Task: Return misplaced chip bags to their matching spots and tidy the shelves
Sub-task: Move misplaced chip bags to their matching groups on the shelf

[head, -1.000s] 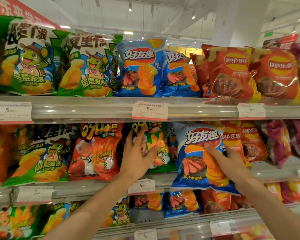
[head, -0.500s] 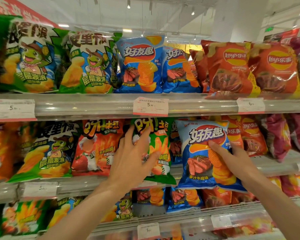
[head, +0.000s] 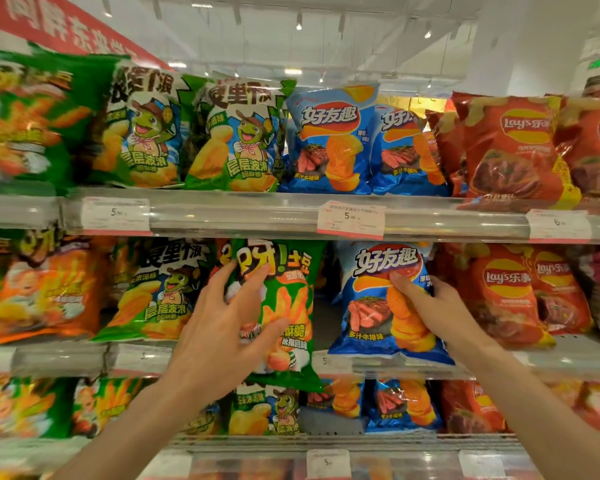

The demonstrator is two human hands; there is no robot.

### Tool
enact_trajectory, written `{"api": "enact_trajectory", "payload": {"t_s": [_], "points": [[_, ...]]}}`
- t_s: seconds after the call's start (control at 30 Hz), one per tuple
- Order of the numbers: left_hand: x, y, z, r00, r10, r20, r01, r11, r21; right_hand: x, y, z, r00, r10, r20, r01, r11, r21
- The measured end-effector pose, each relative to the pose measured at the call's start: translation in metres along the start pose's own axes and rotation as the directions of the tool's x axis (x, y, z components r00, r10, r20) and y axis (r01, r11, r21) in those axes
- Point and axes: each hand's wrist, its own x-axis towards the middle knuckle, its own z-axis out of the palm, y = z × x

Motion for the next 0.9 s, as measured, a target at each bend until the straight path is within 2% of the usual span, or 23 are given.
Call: {"api": "enact_trajectory", "payload": {"t_s": [0.17, 0.37, 0.63, 0.8, 0.9], "points": [[-0.013, -0.017, -0.012, 0.999, -0.015, -0.036, 0.015, 1.000, -0.001, 0.019, -0.005, 0.037, 0.999, -0.010, -0.043, 0.007, 0.998, -0.063], [-0.021, -0.035, -0.019, 0.995, -0.047, -0.084, 0.046, 0.999, -0.006, 0.030, -0.004, 0.073, 0.998, -0.056, -0.043, 0.053, 0.997, -0.056], [-0.026, -0.043, -0.017, 0.989, -0.071, -0.129, 0.069, 0.997, -0.018, 0.035, 0.013, 0.094, 0.998, -0.067, -0.003, 0.063, 0.960, -0.274], [-0.026, -0.045, -0.017, 0.989, -0.070, -0.129, 0.066, 0.997, -0.035, 0.023, 0.011, 0.101, 0.949, -0.294, -0.118, 0.200, 0.843, -0.499], [-0.026, -0.047, -0.016, 0.989, -0.068, -0.129, 0.063, 0.997, -0.046, 0.017, 0.012, 0.102, 0.877, -0.466, -0.120, 0.302, 0.728, -0.615]]}}
